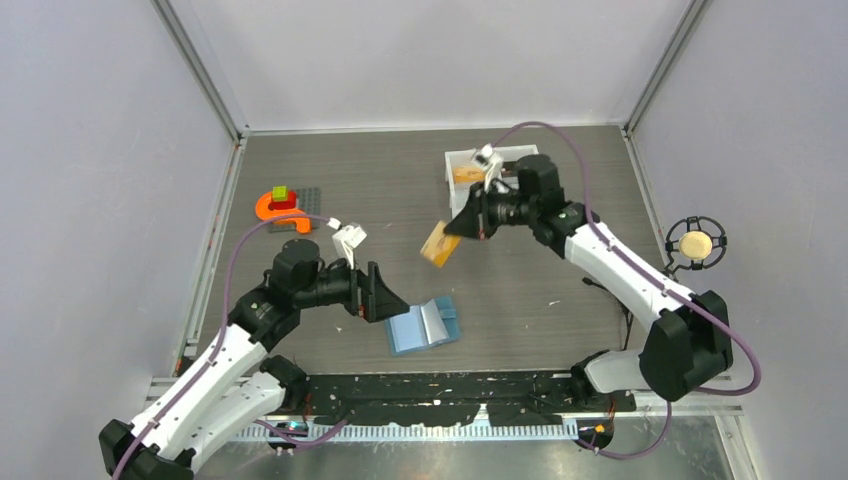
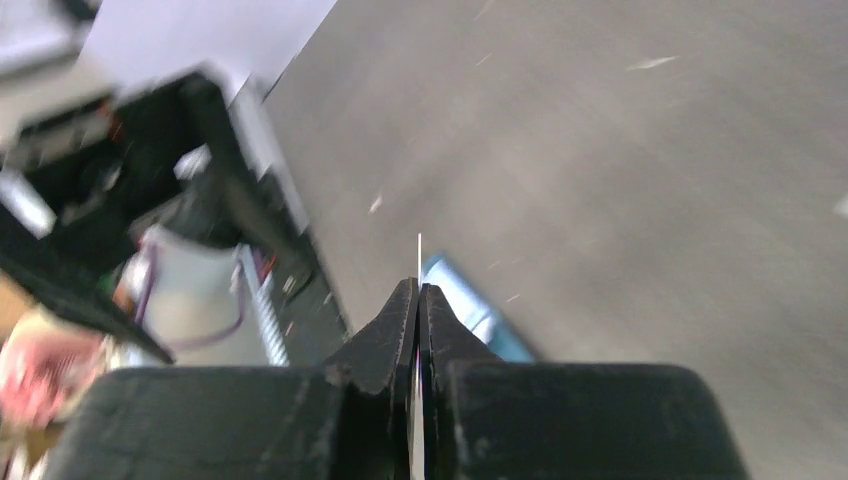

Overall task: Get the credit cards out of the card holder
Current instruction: Place the credit card in the storage box.

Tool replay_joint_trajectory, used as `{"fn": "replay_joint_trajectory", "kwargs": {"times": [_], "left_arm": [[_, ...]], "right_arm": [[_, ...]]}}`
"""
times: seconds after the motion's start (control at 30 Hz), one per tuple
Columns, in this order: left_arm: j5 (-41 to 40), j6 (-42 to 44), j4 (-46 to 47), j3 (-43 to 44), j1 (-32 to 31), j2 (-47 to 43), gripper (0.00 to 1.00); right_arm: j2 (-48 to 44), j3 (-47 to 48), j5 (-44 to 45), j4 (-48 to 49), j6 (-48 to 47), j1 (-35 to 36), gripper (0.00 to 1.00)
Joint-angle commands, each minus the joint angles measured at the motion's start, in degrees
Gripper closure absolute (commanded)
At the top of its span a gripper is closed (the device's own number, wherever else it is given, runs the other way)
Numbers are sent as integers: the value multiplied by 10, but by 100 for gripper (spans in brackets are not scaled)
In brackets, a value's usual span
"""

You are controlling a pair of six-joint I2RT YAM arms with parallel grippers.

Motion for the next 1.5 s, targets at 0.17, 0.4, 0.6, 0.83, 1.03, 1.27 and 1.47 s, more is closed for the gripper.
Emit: {"fn": "replay_joint_trajectory", "kwargs": {"times": [0.17, 0.4, 0.6, 0.83, 1.03, 1.27, 1.47], "left_arm": [[-272, 86, -165, 79, 3, 23, 0], [-324, 78, -155, 67, 3, 26, 0], [-356, 81, -148, 52, 4, 12, 0], [-357, 82, -142, 47, 4, 7, 0], [-354, 82, -143, 50, 4, 12, 0], [-352, 83, -143, 53, 4, 14, 0], [-352, 80, -144, 53, 4, 15, 0]], "right_arm": [[116, 127, 231, 99, 90, -126, 95], [259, 263, 355, 71, 74, -138, 95], [346, 332, 381, 75, 90, -137, 95], [418, 356, 378, 140, 151, -137, 95], [457, 378, 381, 159, 181, -137, 95], [475, 377, 391, 172, 190, -137, 86], [467, 377, 408, 162, 179, -137, 73]]}}
